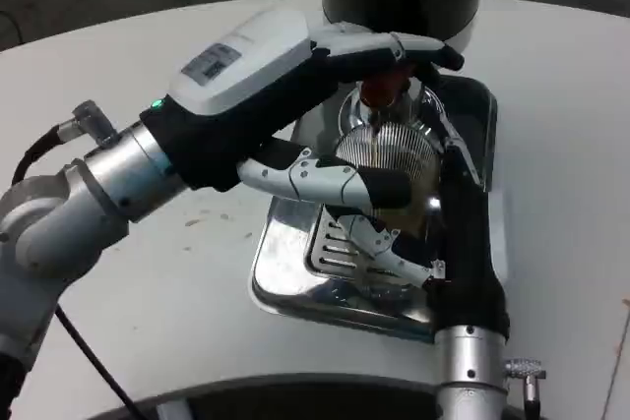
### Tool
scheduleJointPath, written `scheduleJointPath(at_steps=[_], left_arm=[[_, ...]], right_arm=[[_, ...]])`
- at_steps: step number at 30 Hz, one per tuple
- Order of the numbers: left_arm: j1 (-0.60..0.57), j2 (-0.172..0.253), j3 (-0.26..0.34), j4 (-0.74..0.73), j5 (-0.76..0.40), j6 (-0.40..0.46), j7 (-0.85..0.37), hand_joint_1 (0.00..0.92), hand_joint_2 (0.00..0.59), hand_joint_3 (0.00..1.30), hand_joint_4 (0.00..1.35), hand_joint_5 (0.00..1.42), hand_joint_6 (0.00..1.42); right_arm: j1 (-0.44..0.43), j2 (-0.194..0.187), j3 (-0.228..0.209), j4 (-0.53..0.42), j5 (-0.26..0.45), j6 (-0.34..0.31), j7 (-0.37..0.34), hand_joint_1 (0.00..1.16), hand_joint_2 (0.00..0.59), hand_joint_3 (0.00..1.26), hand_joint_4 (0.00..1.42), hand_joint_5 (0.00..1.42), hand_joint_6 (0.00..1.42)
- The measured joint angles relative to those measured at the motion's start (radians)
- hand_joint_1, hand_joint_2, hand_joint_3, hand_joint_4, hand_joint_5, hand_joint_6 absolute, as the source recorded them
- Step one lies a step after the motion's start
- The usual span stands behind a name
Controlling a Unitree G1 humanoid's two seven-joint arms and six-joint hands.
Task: Grasp the cup under the faucet to collect the drink, then remove the cup.
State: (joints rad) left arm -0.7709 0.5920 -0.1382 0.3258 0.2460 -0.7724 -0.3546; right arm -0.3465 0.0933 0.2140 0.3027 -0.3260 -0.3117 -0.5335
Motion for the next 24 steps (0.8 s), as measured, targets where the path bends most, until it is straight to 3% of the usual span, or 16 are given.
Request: scheduleJointPath(at_steps=[10, 24], left_arm=[[0.000, 0.001, 0.002, 0.001, 0.000, 0.000, 0.000, 0.000, 0.083, 0.29, 0.32, 0.39, 0.24], [0.000, 0.001, 0.004, 0.003, -0.004, 0.003, 0.000, 0.000, 0.085, 0.29, 0.32, 0.38, 0.24]], right_arm=[[-0.049, 0.018, -0.003, 0.057, 0.000, -0.011, -0.004, 0.99, 0.152, 0.26, 0.42, 0.47, 0.37], [-0.078, 0.022, -0.018, 0.107, -0.002, -0.045, -0.016, 1.02, 0.145, 0.49, 0.61, 0.65, 0.52]])
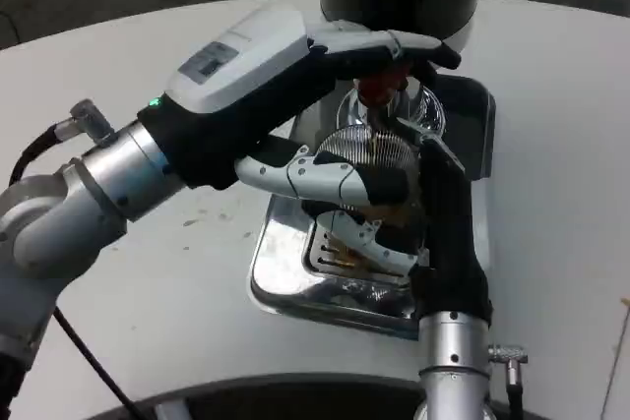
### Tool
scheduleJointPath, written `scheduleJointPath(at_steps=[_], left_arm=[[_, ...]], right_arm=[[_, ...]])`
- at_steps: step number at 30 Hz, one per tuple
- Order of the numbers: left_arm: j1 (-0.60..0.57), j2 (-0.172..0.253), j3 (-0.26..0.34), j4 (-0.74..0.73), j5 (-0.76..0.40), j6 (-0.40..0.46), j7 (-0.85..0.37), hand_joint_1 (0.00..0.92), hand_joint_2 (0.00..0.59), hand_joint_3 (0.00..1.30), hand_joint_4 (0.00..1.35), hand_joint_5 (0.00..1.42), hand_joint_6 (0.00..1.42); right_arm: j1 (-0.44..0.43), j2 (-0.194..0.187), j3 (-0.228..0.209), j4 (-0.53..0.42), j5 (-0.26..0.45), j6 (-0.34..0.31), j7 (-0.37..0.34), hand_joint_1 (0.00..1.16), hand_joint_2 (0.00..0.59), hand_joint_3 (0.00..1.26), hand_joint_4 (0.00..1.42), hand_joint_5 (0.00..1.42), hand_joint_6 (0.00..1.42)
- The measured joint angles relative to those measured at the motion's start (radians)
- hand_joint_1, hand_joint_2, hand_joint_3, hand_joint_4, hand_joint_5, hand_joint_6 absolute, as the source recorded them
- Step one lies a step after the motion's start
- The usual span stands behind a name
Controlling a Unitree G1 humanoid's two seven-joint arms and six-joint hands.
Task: Grasp the cup under the faucet to collect the drink, then remove the cup.
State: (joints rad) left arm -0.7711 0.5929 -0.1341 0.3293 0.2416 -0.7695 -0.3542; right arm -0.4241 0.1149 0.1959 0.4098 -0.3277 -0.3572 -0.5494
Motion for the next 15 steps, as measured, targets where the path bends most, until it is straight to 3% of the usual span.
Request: scheduleJointPath(at_steps=[15], left_arm=[[0.012, -0.001, 0.000, -0.003, -0.040, 0.022, -0.003, 0.000, 0.074, 0.28, 0.25, 0.32, 0.21]], right_arm=[[-0.048, -0.008, -0.037, 0.050, -0.005, -0.010, -0.014, 1.03, 0.157, 0.65, 0.73, 0.79, 0.61]])
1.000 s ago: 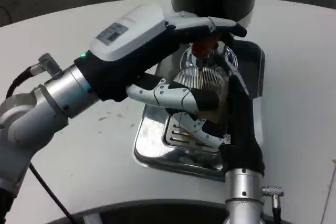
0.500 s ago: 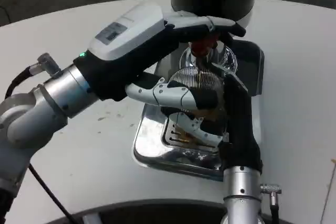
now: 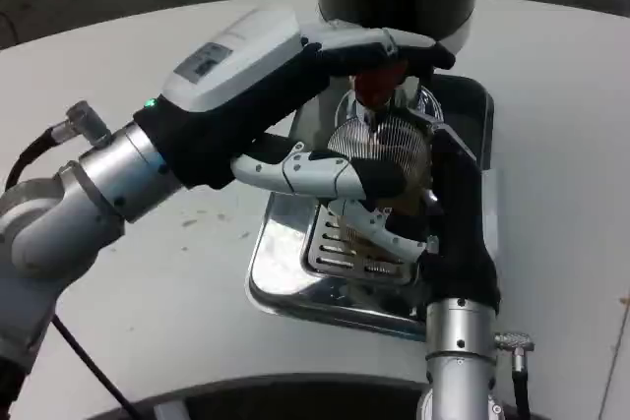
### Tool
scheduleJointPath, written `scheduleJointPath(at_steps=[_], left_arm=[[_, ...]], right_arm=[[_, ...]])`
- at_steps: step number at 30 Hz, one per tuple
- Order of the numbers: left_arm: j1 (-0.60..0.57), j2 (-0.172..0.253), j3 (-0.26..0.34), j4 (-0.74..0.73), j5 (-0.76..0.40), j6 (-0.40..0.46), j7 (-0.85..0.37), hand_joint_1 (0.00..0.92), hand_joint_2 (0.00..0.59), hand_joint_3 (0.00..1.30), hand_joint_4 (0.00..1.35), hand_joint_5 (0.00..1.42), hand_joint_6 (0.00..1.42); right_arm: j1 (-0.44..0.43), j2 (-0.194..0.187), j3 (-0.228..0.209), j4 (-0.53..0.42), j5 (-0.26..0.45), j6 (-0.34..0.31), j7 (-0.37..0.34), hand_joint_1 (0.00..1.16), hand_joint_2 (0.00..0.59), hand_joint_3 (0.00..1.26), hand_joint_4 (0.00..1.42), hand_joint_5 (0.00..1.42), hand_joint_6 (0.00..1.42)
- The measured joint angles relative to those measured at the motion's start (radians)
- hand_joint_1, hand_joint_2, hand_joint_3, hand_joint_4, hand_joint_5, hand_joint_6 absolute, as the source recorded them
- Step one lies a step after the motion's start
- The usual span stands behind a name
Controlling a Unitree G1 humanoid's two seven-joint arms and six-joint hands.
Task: Grasp the cup under the faucet to collect the drink, then remove the cup.
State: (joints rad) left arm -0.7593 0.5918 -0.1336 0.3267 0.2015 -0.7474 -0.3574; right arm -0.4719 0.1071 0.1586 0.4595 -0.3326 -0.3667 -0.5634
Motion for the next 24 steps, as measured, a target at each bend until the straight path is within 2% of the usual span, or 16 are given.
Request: scheduleJointPath(at_steps=[9, 24], left_arm=[[0.014, -0.043, 0.026, 0.033, -0.216, 0.144, -0.109, 0.000, 0.079, 0.23, 0.19, 0.28, 0.19], [0.028, -0.092, 0.083, 0.018, -0.383, 0.300, -0.224, 0.000, 0.067, 0.19, 0.14, 0.23, 0.15]], right_arm=[[-0.002, -0.001, -0.008, 0.002, -0.013, -0.004, -0.002, 1.03, 0.157, 0.67, 0.76, 0.82, 0.64], [-0.002, -0.001, -0.024, -0.002, -0.016, -0.008, -0.002, 1.03, 0.143, 0.73, 0.79, 0.85, 0.68]])
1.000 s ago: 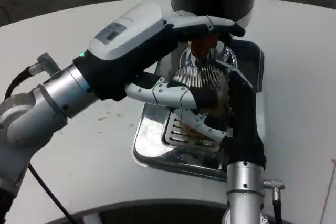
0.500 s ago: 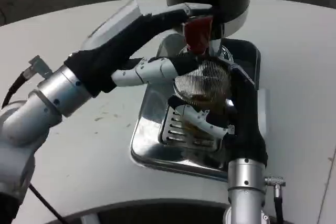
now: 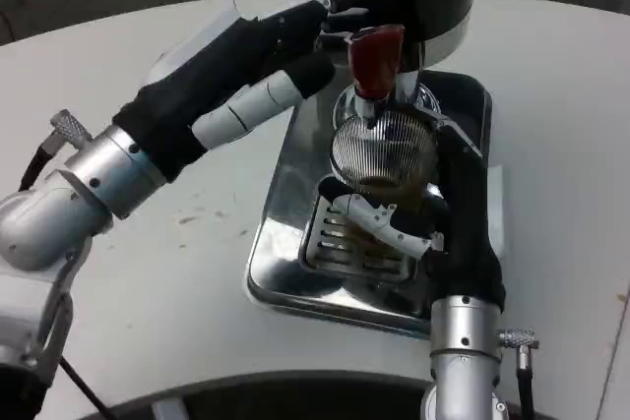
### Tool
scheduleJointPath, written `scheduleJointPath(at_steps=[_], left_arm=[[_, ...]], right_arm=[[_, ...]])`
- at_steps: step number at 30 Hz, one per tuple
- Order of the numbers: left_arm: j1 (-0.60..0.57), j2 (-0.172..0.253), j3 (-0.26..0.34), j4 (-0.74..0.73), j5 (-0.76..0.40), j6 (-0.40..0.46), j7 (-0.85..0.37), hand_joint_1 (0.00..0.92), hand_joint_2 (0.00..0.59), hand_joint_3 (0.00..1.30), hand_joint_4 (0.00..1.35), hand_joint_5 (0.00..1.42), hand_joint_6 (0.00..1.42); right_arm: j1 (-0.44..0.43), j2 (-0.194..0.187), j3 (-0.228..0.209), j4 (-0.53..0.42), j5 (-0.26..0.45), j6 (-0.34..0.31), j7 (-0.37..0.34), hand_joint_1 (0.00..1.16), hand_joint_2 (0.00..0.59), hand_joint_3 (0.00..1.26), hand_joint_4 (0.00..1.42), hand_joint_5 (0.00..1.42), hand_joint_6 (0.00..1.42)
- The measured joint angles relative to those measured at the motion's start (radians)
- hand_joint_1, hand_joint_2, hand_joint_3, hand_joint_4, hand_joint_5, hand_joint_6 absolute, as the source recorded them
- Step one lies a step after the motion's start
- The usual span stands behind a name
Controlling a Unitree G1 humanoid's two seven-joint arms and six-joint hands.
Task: Grasp the cup under the faucet to collect the drink, then remove the cup.
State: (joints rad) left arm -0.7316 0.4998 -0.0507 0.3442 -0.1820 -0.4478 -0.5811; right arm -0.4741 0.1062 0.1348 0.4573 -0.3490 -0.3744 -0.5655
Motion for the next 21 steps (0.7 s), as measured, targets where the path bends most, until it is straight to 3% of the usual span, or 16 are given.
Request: scheduleJointPath(at_steps=[14, 21], left_arm=[[0.087, -0.013, 0.085, -0.146, -0.137, 0.266, -0.093, 0.000, 0.065, 0.20, 0.13, 0.22, 0.14], [0.137, -0.007, 0.138, -0.237, -0.170, 0.338, -0.109, 0.000, 0.070, 0.21, 0.13, 0.22, 0.13]], right_arm=[[0.024, 0.001, -0.006, -0.093, -0.014, 0.000, 0.005, 1.03, 0.139, 0.74, 0.80, 0.87, 0.70], [0.052, 0.000, -0.012, -0.141, -0.017, 0.011, 0.019, 1.04, 0.133, 0.75, 0.80, 0.87, 0.70]])
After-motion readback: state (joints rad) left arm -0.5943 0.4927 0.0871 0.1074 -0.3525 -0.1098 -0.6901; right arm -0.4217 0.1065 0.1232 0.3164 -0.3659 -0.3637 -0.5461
